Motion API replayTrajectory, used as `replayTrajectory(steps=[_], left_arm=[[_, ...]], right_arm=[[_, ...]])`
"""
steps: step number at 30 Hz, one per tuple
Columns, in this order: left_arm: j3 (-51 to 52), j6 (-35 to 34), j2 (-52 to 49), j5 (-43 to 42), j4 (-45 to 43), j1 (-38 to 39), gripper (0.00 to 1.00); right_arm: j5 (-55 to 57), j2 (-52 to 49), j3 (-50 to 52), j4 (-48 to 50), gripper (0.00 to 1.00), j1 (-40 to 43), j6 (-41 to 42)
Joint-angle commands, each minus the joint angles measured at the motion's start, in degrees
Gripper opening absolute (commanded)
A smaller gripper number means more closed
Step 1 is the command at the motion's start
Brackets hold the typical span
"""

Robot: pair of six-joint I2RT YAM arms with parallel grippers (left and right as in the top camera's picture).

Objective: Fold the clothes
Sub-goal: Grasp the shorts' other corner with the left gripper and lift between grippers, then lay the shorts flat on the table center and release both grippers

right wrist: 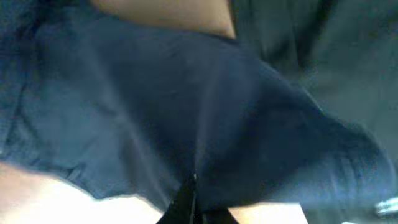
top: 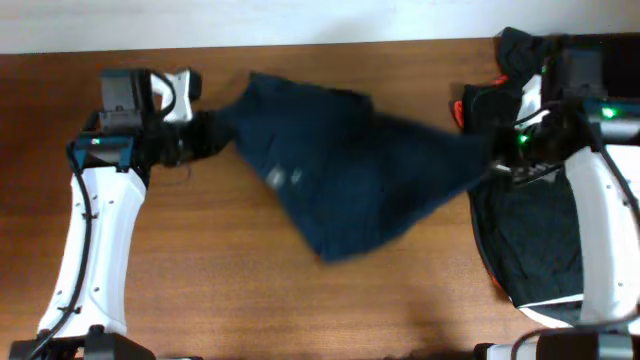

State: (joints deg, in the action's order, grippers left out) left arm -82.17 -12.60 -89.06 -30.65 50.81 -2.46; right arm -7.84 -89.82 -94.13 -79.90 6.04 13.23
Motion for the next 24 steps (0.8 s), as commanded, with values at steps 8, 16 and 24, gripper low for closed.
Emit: replayTrajectory(steps=[8, 16, 24], left_arm=[[-0.4, 3.9, -4.0, 26.8, 9.5, -3.3, 0.01], [-0.4, 3.9, -4.0, 27.1, 14.6, -3.3, 0.21], [-0.3, 3.9, -4.3, 27.0, 15.9, -3.3, 0.20]], right_arm=[[1.8, -2.7, 22.0, 0.8, 0.06, -4.2, -1.0], [-3.2, -2.7, 15.2, 10.1, 0.87, -9.5, -1.2], [-11.7, -10.3, 8.4, 33.2, 0.81, -17.4, -10.8]])
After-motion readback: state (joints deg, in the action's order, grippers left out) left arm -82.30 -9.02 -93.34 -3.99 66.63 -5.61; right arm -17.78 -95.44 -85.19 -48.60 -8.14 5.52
